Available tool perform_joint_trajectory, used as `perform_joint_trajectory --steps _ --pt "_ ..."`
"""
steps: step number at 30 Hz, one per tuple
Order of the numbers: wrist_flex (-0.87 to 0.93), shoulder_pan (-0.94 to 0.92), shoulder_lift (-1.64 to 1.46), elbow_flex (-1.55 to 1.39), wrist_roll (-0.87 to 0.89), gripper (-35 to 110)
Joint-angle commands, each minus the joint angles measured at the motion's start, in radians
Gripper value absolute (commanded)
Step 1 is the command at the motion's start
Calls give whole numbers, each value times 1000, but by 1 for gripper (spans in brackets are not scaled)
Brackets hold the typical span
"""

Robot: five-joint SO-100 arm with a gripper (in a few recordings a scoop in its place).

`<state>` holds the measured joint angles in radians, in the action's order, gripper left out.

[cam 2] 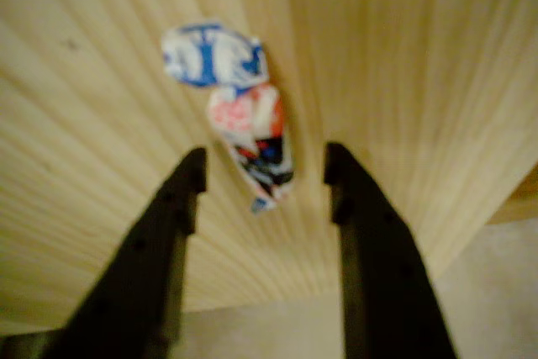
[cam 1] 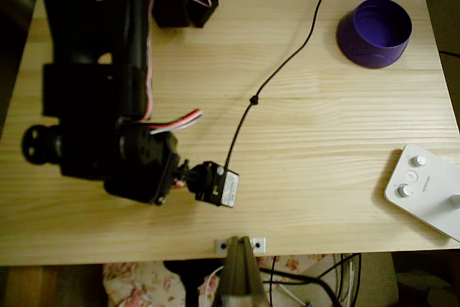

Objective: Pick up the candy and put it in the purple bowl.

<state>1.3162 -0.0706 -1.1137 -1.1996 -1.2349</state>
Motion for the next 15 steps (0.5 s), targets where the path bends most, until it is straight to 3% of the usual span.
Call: perform_joint_trajectory --steps 1,15 --pt "0 -15 -31 84 -9 19" --pt "18 0 0 97 8 17"
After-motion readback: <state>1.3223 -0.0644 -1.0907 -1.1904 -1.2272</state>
